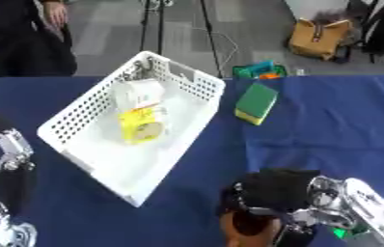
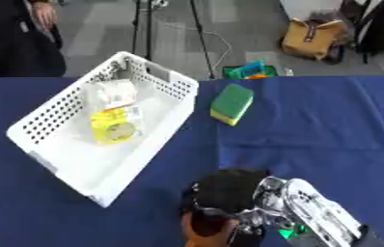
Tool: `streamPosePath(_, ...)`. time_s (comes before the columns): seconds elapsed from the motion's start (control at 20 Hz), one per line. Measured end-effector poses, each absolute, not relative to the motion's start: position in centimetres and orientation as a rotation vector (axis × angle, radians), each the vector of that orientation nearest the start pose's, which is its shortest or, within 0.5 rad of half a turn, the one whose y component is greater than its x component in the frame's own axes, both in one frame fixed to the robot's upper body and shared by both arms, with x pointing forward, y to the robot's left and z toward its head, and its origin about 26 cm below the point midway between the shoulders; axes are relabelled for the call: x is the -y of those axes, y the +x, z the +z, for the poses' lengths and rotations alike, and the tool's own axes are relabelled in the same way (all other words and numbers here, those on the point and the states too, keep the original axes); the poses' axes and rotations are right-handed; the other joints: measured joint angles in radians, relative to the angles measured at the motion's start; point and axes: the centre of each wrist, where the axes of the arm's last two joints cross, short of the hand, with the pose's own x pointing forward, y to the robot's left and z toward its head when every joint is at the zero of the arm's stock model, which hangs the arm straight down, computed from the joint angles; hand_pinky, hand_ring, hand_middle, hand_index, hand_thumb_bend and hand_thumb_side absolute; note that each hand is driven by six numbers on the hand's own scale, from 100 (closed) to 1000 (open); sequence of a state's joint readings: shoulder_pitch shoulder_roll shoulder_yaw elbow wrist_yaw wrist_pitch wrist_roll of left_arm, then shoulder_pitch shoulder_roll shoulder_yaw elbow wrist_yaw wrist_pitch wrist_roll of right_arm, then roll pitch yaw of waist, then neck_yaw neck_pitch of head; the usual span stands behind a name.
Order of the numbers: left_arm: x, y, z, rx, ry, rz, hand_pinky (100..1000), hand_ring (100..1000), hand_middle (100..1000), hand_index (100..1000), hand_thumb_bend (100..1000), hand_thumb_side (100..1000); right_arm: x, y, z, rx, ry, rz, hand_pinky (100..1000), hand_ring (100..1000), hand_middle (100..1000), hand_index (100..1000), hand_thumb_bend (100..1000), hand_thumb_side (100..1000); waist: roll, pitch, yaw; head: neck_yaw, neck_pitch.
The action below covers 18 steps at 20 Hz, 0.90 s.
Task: Pick up objects on the table and place them in the box.
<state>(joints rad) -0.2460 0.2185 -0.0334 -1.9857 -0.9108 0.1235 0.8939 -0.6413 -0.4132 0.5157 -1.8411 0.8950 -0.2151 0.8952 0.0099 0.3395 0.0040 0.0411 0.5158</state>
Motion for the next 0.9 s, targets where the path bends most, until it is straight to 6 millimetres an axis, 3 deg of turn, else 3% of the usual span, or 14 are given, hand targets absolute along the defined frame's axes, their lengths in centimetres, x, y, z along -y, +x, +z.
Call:
streamPosePath(0.25,-24.0,29.6,17.2,-2.858,-1.964,-0.3,896,771,771,673,100,847,13.6,31.8,21.7,-1.802,0.77,-2.867,100,282,306,419,100,100,0.0,0.0,-0.003,0.0,-0.007)
streamPosePath(0.9,-24.0,29.6,17.2,-2.858,-1.966,-0.299,897,771,771,675,100,845,13.9,30.6,24.8,-1.889,0.837,-2.746,100,255,283,406,100,100,0.0,-0.005,-0.004,0.0,-0.008)
